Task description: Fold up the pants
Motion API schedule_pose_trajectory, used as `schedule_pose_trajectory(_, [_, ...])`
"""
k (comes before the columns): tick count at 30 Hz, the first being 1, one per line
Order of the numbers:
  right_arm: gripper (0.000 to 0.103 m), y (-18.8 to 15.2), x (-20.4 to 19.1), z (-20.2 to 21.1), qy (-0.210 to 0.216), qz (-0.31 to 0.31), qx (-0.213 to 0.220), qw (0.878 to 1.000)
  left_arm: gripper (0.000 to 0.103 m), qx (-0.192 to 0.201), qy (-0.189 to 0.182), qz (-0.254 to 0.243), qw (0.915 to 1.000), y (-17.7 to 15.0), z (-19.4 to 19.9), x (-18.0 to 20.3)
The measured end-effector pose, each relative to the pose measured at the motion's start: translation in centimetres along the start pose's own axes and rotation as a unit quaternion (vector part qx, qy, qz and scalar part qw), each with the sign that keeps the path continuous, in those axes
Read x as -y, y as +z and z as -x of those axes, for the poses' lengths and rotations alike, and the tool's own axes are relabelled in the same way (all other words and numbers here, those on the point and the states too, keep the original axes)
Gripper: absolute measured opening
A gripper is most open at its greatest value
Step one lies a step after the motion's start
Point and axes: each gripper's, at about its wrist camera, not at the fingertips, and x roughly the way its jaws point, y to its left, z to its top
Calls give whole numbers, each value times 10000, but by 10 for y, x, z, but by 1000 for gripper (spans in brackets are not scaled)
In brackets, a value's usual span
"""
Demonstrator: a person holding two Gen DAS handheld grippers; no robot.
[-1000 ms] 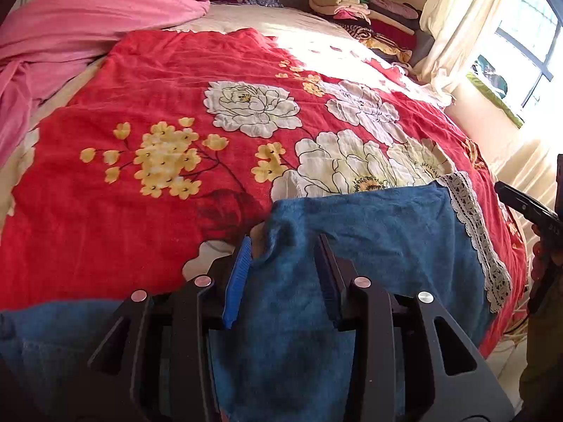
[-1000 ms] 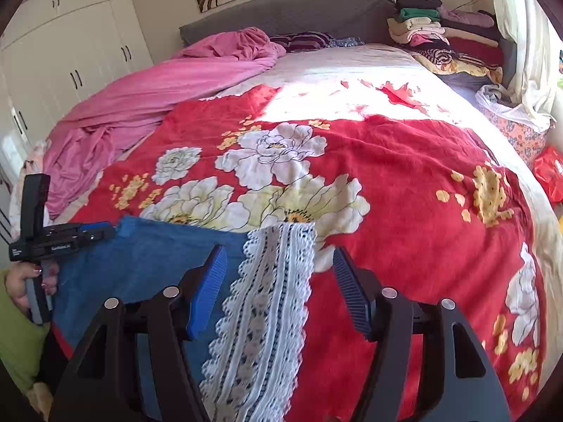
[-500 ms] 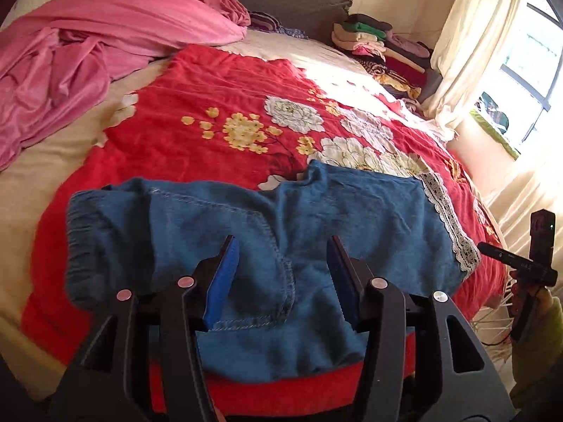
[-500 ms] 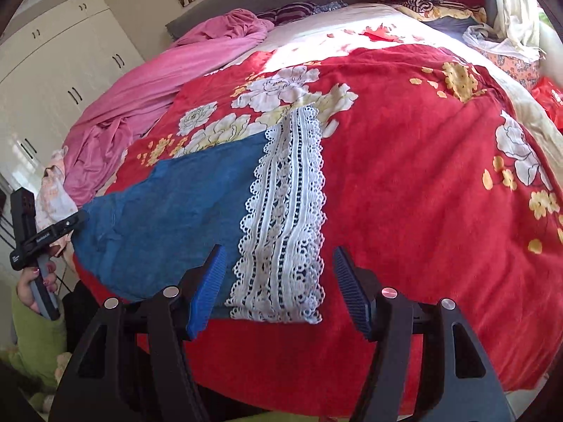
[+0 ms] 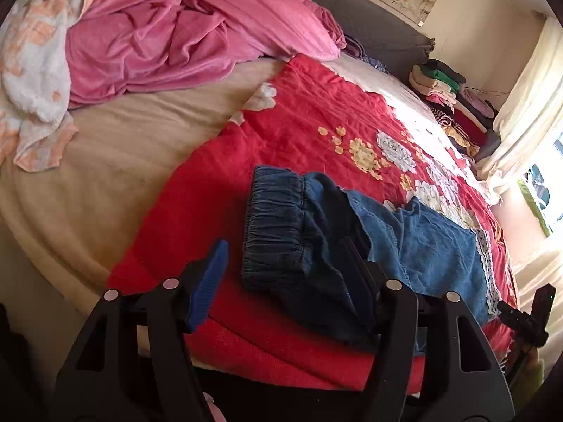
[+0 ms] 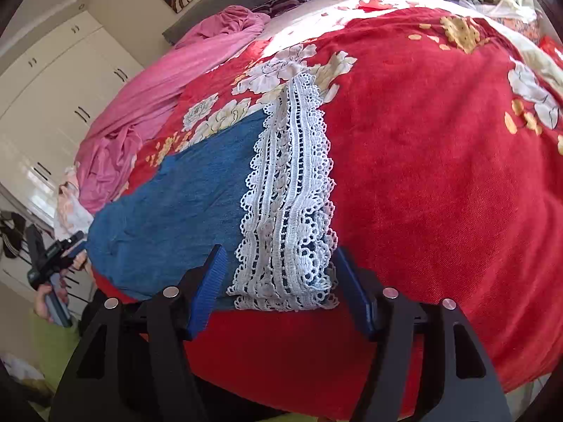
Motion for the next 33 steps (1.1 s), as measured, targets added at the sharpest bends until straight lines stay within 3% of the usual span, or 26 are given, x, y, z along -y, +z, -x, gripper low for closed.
schedule_pose_trajectory(4, [58, 0, 8, -3, 326, -256, -8, 9991, 58, -180, -165, 153, 9996, 2, -24, -1])
schedule_pose_trajectory(6, [48, -1, 8, -7, 432, -226, -60, 9988, 58, -278, -328, 258, 9987, 1, -37, -1])
schedule_pose_trajectory(8, [27, -3, 6, -12, 478, -172, -99, 9987, 44, -306, -209, 239, 9990, -2, -43, 0])
schedule_pose_trajectory(10, [24, -7, 3, -12, 430, -158, -9, 9989, 38, -256, -214, 238, 9992, -3, -37, -5])
schedule_pose_trajectory(14, [23, -7, -6, -3, 264, 68, 83, 9996, 37, -76, 68, -85, 9999, -1, -14, -8])
schedule_pose_trajectory(18, [24, -10, -9, -11, -190, 347, -171, 9991, 39, -222, 302, -310, 9988, -6, -30, -4])
schedule_pose_trajectory(20, [24, -12, -8, -15, -220, 351, -169, 9990, 46, -316, 320, -265, 9986, -10, -41, -6])
schedule_pose_trajectory(26, [25, -12, -7, -15, -247, 334, -172, 9990, 50, -263, 141, -81, 9995, -11, -41, -16])
schedule_pose_trajectory(33, [35, -9, -2, -4, -270, 207, -138, 9993, 54, 180, 332, -154, 9992, -2, -3, -10])
